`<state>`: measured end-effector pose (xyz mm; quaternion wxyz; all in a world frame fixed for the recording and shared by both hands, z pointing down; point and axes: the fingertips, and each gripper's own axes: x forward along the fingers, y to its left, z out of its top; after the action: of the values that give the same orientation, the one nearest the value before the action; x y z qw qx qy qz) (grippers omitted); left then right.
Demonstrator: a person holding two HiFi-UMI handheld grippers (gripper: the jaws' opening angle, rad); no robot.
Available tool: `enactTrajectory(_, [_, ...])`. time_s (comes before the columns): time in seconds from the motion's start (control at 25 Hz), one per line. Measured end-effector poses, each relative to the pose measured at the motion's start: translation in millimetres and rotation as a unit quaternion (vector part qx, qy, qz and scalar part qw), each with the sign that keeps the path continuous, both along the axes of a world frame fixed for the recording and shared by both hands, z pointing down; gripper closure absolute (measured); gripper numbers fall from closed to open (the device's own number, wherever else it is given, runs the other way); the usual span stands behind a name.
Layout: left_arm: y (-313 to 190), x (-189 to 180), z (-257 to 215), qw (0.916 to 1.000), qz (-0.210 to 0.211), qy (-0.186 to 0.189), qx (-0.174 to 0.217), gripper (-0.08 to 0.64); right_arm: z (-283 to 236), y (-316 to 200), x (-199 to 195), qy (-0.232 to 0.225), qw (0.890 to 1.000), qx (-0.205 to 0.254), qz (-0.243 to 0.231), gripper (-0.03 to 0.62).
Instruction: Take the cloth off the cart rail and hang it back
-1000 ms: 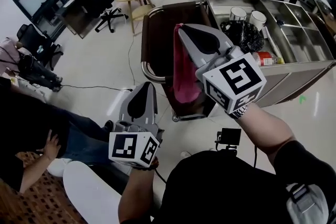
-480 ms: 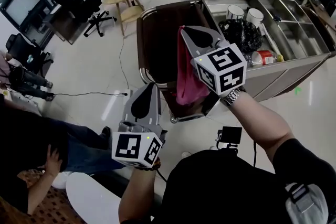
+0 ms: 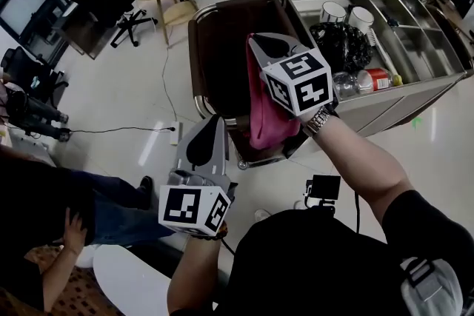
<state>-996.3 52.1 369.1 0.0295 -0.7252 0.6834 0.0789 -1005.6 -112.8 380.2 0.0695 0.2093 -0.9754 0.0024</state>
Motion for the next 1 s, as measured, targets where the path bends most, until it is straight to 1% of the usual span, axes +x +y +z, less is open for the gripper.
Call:
enactTrajectory(0.08, [-2,-3,1,1.0,0.001,0.001,0.0,0.557,10,-3,-5,0.007,1.0,-0.016,-0.008,0.588])
enactTrajectory(0.2, [-3,-5,0,1.0,0.002,0.002,-0.001,0.557,12,-4,-7,0.009,1.0,-0.024,-0.012,0.53])
enactTrajectory(0.24, [-3,-6,0,1.0,0.003,0.003,-0.002,0.557,11,-3,-6,0.007,1.0,-0.024,-0.013,0.502])
enactTrajectory(0.28, [-3,-6,-1,1.0,0.003,0.003,-0.002,0.557,9,-2,-6,0.005,1.0,-0.024,-0.014,0.494])
enactTrajectory(0.64, [6,1,-9,0.9998,0.018,0.007,0.004,0.557,-24,22,13,-0.02,1.0,-0.006,-0.009,0.494])
enactTrajectory(1.0, [29,25,-18,0.9991,0.042,0.003,0.007,0.557,-57,71,53,-0.05,0.999,0.02,-0.003,0.497])
